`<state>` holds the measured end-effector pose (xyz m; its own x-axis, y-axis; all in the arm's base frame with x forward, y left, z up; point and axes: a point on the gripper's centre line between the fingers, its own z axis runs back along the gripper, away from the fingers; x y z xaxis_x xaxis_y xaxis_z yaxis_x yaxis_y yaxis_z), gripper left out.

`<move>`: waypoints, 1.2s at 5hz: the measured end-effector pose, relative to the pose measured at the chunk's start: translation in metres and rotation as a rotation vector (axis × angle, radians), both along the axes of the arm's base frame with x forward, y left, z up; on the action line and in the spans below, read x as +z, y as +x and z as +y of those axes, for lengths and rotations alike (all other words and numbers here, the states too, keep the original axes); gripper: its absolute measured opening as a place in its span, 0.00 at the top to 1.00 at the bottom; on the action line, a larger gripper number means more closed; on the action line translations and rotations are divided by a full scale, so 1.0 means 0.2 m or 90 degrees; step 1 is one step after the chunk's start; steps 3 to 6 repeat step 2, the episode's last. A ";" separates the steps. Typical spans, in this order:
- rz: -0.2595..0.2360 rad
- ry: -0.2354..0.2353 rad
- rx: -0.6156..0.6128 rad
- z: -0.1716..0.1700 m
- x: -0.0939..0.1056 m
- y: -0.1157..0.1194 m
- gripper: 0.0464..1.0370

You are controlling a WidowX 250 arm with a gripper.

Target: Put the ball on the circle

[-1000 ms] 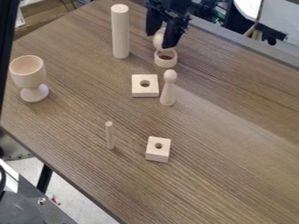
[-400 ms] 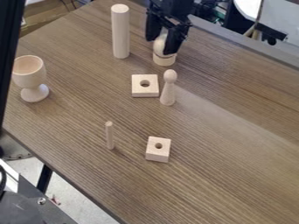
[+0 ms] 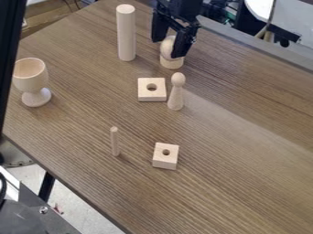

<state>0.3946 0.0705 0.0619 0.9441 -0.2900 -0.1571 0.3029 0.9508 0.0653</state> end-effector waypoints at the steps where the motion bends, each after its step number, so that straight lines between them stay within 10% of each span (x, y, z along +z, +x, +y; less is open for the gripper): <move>1: -0.063 0.005 0.003 0.00 0.16 0.01 0.04; 2: -0.115 0.002 0.014 0.01 0.30 0.00 0.04; 6: -0.115 0.002 0.014 0.01 0.30 0.00 0.04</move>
